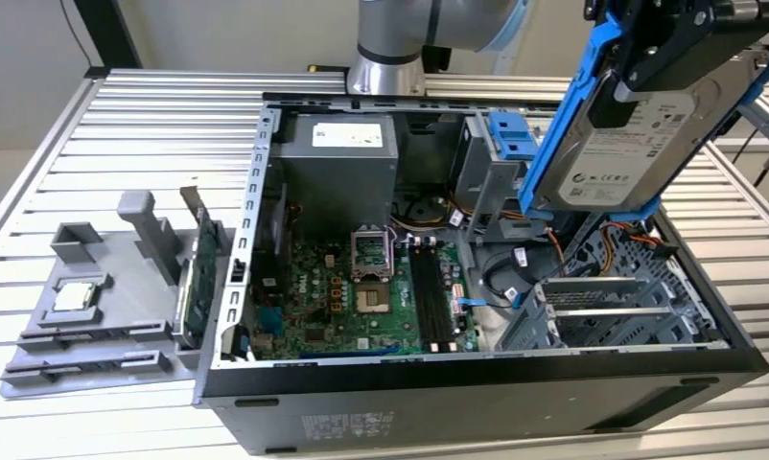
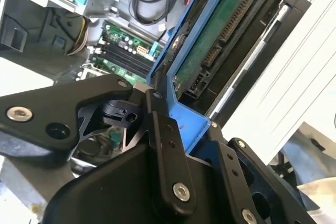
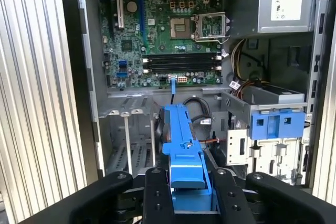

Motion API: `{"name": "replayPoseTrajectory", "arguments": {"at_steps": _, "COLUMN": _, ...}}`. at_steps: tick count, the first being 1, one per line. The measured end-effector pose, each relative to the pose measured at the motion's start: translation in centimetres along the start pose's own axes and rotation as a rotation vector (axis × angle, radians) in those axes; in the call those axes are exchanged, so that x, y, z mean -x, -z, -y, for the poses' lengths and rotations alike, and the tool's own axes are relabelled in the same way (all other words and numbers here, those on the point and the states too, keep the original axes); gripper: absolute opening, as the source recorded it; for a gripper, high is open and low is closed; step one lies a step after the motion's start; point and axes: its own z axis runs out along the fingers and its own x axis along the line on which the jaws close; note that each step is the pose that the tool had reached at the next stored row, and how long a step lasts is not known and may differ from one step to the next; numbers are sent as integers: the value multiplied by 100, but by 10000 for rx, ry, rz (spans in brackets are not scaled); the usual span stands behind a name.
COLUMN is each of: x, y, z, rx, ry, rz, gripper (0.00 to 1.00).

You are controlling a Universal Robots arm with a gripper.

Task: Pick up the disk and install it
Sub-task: 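Pick up the disk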

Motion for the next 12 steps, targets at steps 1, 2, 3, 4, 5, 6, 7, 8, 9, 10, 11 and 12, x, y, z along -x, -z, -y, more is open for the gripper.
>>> {"name": "replayPoseTrajectory", "arguments": {"at_steps": 1, "x": -24, "y": -5, "z": 3, "rx": 0, "ry": 0, "rz": 1, "gripper": 0}}
{"name": "replayPoseTrajectory", "arguments": {"at_steps": 2, "x": -49, "y": -10, "z": 6, "rx": 0, "ry": -1, "rz": 1, "gripper": 0}}
{"name": "replayPoseTrajectory", "arguments": {"at_steps": 3, "x": -74, "y": -14, "z": 12, "rx": 0, "ry": -1, "rz": 1, "gripper": 0}}
{"name": "replayPoseTrajectory", "arguments": {"at_steps": 4, "x": -99, "y": -18, "z": 18, "rx": 0, "ry": 0, "rz": 2, "gripper": 0}}
{"name": "replayPoseTrajectory", "arguments": {"at_steps": 5, "x": -125, "y": -21, "z": 25, "rx": 0, "ry": -1, "rz": 2, "gripper": 0}}
{"name": "replayPoseTrajectory", "arguments": {"at_steps": 6, "x": -148, "y": -23, "z": 34, "rx": 0, "ry": 0, "rz": 1, "gripper": 0}}
{"name": "replayPoseTrajectory", "arguments": {"at_steps": 7, "x": -169, "y": -27, "z": 42, "rx": 0, "ry": 0, "rz": 1, "gripper": 0}}
{"name": "replayPoseTrajectory", "arguments": {"at_steps": 8, "x": -188, "y": -31, "z": 48, "rx": 0, "ry": -1, "rz": 1, "gripper": 0}}
{"name": "replayPoseTrajectory", "arguments": {"at_steps": 9, "x": -204, "y": -36, "z": 54, "rx": 0, "ry": 0, "rz": 1, "gripper": 0}}
{"name": "replayPoseTrajectory", "arguments": {"at_steps": 10, "x": -218, "y": -40, "z": 58, "rx": 0, "ry": -1, "rz": 1, "gripper": 0}}
{"name": "replayPoseTrajectory", "arguments": {"at_steps": 11, "x": -233, "y": -45, "z": 65, "rx": 0, "ry": 0, "rz": 1, "gripper": 0}}
{"name": "replayPoseTrajectory", "arguments": {"at_steps": 12, "x": -246, "y": -49, "z": 74, "rx": 0, "ry": 0, "rz": 1, "gripper": 0}}
